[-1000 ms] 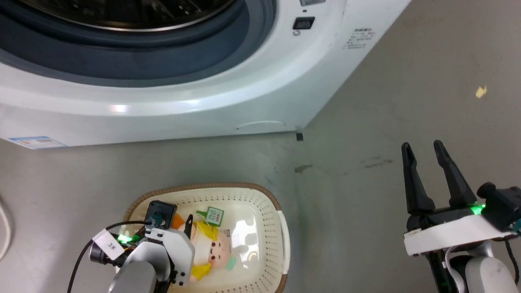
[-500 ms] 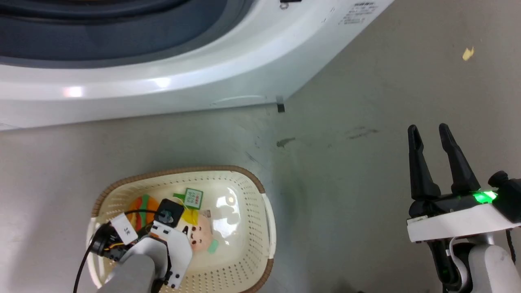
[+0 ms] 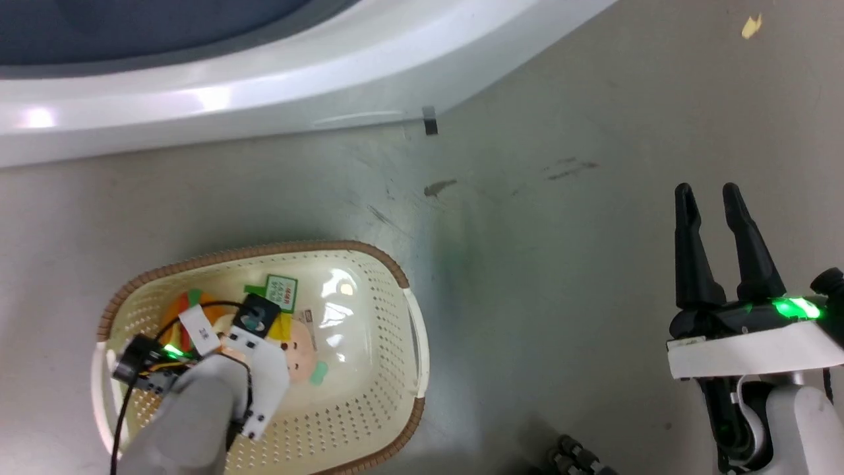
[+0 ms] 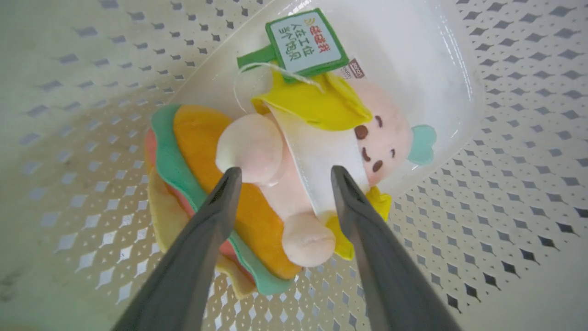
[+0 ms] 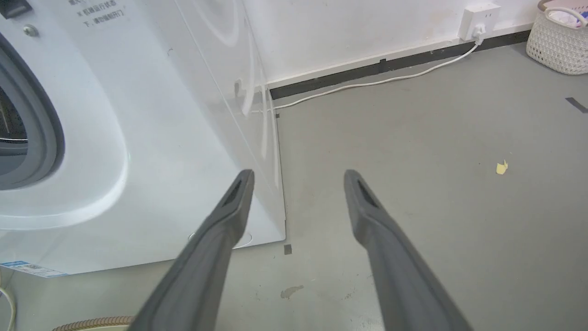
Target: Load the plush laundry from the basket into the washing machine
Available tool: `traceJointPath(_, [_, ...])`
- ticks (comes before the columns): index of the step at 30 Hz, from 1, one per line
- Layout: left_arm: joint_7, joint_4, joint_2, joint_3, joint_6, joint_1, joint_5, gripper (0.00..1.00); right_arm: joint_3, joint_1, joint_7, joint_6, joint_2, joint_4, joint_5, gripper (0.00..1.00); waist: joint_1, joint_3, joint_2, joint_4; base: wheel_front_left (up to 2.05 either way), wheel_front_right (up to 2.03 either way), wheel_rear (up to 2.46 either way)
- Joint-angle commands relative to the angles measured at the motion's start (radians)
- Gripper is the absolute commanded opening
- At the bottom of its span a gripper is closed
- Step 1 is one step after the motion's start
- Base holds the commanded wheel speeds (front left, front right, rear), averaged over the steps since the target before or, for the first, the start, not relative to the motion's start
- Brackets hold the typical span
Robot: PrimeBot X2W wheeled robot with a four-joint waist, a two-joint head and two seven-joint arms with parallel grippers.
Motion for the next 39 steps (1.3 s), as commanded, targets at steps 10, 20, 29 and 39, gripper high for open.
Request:
traceJointPath(10, [0.03,0.129,0.034,-0.036,0.019,-0.114,-0.034,1.0,0.005,-0.058,-0.031,-0.001,0.0,-0.018,0.063,1.0,-0.0001,0.114,-0.0001,-0.045,0.0,0.0,0.0])
traceJointPath(20, [-0.011,0.22,0.059,-0.067,0.002,-0.146,-0.068,0.0,0.022,-0.099,-0.05,-0.001,0.0,-0.014,0.102,1.0,-0.0001,0.166,-0.0001,-0.091,0.0,0.0,0.0])
traceJointPath(29, [-0.089,0.296,0.036,-0.09,0.003,-0.146,-0.11,0.0,0.007,-0.116,-0.066,-0.001,0.0,-0.008,0.092,1.0,-0.0001,0.079,-0.0001,-0.084,0.0,0.0,0.0])
traceJointPath(39, [-0.278,0.274,-0.104,-0.064,-0.012,-0.059,-0.184,0.0,-0.043,-0.012,-0.066,-0.001,0.0,-0.002,-0.035,1.0,-0.0001,-0.216,-0.0001,0.039,0.0,0.0,0.0])
